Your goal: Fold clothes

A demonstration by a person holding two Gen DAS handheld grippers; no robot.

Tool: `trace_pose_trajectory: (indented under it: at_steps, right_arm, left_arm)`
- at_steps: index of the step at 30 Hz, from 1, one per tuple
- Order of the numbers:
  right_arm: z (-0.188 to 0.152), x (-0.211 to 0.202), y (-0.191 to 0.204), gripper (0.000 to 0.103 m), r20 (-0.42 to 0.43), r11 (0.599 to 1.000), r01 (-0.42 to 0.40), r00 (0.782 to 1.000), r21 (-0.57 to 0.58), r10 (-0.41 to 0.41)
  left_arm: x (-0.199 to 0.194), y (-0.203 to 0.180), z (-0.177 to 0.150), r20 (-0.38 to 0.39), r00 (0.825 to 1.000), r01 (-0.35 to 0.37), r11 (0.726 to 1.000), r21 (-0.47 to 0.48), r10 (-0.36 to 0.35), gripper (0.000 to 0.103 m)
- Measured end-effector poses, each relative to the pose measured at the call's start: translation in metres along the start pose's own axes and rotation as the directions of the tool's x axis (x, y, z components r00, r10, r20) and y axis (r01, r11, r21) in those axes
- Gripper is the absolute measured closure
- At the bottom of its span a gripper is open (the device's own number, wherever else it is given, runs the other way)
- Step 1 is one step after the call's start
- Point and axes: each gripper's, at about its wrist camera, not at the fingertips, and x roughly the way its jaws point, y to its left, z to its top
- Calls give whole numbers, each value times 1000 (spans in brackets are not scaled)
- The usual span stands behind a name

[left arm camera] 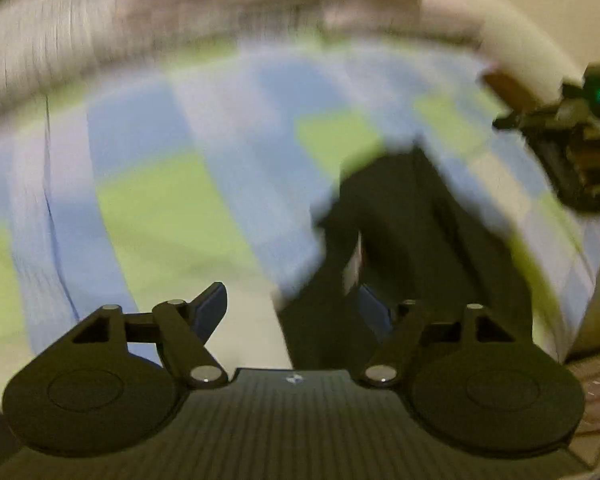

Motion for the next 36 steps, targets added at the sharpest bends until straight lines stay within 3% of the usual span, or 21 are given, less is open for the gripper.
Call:
trace_pose_trajectory:
  at_steps: [1,2,3,4,8,10,11,14,18,19,20,21,24,28,31,32,33,34,36]
  right_arm:
    - [-9,11,4,91,-37,999,-35,999,-28,34]
    - [-16,22,7,57,-67,997,-68,996,-47,65]
    - [-27,27,8,37,-89,994,-92,992,-59,87]
    - [-35,34,9,24,-109,990,-123,987,-71,115]
    - [-28,75,21,24,-151,965,-234,965,-117,216]
    - [-17,87,30,24,-137,951,-263,961,-166,242]
    - [-11,96,35,24,-129,940,-279,958,-198,257]
    - [8,127,57,24,-130,892,-321,947,-319,294]
    - [12,180,86,24,-253,808,-351,933,-474,257]
    - [12,185,85,37,-292,810,-380,918,-446,269]
    - [11,190,83,81,-331,813,-407,901,-417,281]
    - [13,190,79,94,-344,830,-412,894,-375,289]
    - [23,145,58,95,-221,893,-339,934,-297,281]
    - [64,75,19,95,-18,947,-208,978,-246,210]
    - [112,59,-6,94,120,973,-110,983,-202,137]
    - [128,62,-11,83,158,979,-83,981,-186,113]
    - [141,69,-11,64,186,984,-45,979,-172,77]
    - [152,77,-9,22,210,988,7,977,-156,26]
    - [163,86,-6,17,221,994,4,975,-110,21]
  left_arm:
    - [9,4,-14,-38,999,2,1000,-22,-3,34]
    - [21,4,-27,-76,997,8,999,-46,-11,34]
    - [31,4,-37,-106,994,16,998,-61,-22,34]
    - [40,3,-44,-129,991,24,997,-71,-33,34]
    - [65,5,-55,-187,978,73,991,-116,-93,32]
    - [71,11,-54,-204,969,107,983,-150,-137,53]
    - [71,12,-51,-205,963,146,976,-159,-177,86]
    - [50,15,-45,-172,958,206,969,-138,-229,92]
    - [8,25,-24,-91,967,234,970,-64,-239,96]
    - [-1,29,-15,-72,971,226,973,-47,-229,97]
    - [-10,36,-4,-43,976,211,977,-43,-213,97]
    - [-20,44,8,-14,981,195,980,-40,-195,97]
    - [-49,73,57,79,989,125,992,1,-124,97]
    - [-72,100,138,180,983,23,992,127,-46,97]
    - [-64,115,197,228,973,-65,983,170,25,86]
    - [-52,120,214,231,970,-115,981,155,77,79]
    - [-41,123,227,235,962,-176,975,139,140,64]
    - [-34,126,233,244,951,-225,967,120,191,58]
    - [-27,130,229,256,940,-252,965,74,226,55]
